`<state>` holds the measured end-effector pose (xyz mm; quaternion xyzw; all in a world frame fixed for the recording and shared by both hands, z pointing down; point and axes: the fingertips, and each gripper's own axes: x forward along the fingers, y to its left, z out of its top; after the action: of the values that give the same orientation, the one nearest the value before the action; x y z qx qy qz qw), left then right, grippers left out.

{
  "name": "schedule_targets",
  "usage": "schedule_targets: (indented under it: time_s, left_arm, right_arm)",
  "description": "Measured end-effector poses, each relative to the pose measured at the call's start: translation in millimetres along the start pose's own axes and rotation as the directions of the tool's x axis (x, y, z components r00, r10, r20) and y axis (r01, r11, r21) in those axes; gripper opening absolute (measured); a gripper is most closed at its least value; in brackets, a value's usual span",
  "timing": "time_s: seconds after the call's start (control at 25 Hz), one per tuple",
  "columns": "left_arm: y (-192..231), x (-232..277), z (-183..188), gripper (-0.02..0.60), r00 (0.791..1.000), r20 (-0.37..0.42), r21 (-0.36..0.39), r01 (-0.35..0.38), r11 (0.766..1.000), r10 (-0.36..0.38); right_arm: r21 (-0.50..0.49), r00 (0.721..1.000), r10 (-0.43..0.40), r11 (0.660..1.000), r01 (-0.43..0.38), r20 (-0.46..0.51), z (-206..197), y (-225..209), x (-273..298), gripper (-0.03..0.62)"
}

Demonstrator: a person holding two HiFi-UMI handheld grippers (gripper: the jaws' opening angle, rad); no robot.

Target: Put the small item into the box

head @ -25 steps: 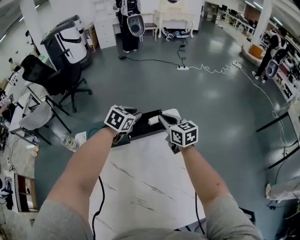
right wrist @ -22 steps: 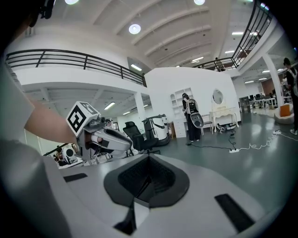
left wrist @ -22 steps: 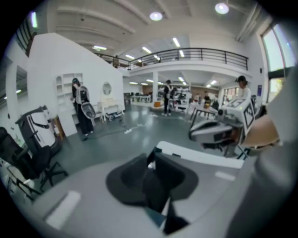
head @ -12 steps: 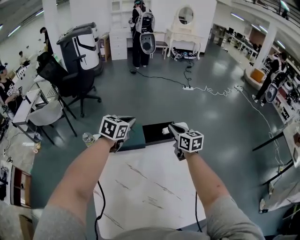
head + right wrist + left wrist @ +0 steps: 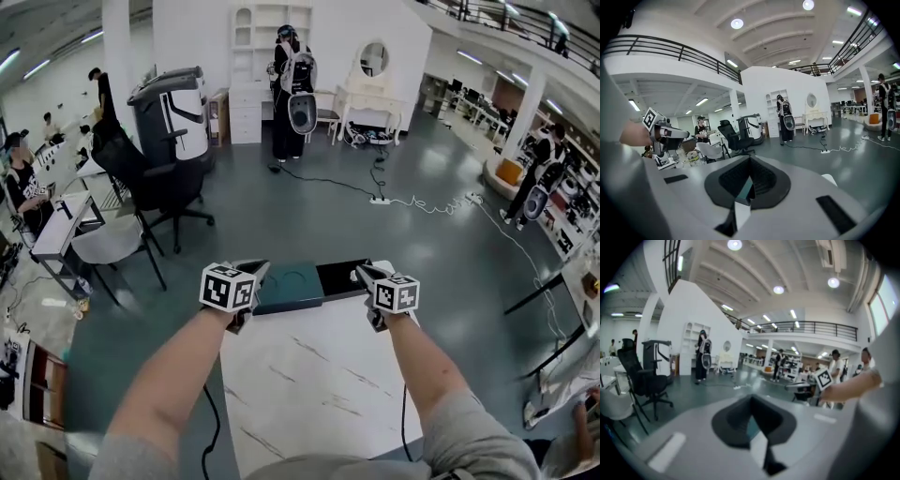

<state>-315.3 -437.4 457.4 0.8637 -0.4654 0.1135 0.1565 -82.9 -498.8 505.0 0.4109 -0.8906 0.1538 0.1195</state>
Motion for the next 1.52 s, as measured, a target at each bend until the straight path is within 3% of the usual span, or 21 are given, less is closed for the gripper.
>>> schedule_targets:
  time_s: [0.16, 0.36, 0.56, 0.96, 1.32, 1.52]
  left_arm:
    - [-10, -39, 7, 0.006, 1.000, 0.025, 0.054, 0.010, 0.999, -0.012]
    - [-8, -69, 7, 0.005, 0.998, 0.040, 0.066, -0.050, 0.997, 0.047]
    - [-28, -82, 1, 0.005, 0.993, 0.048, 0.049, -0.114, 0.992, 0.112]
    - [-119, -71, -3, 0.006, 0.981, 0.060, 0.009, -0.186, 0.983, 0.185]
    - [-207, -70, -7, 0.005, 0.970, 0.106, -0.002, -0.219, 0.976, 0.218]
    - [-240, -80, -11, 0.006, 0.961, 0.139, -0.067, -0.230, 0.971, 0.237]
  right_arm:
    - [-0.005, 1.000, -0.009, 1.000, 0.009, 0.009, 5, 15, -10, 0.006]
    - [-0.009, 1.000, 0.018, 1.000, -0.018, 0.020, 18, 25, -20, 0.006]
    - [-0.127, 0.995, 0.099, 0.987, -0.100, -0.019, 16, 45, -33, 0.006]
    - [-0.054, 0.971, 0.238, 0.970, -0.238, -0.008, 12, 53, -91, 0.006]
    - [-0.086, 0.949, 0.315, 0.946, -0.313, 0.012, 15, 39, -158, 0.006]
    - [-0.120, 0.934, 0.358, 0.927, -0.355, 0.004, 16, 39, -187, 0.006]
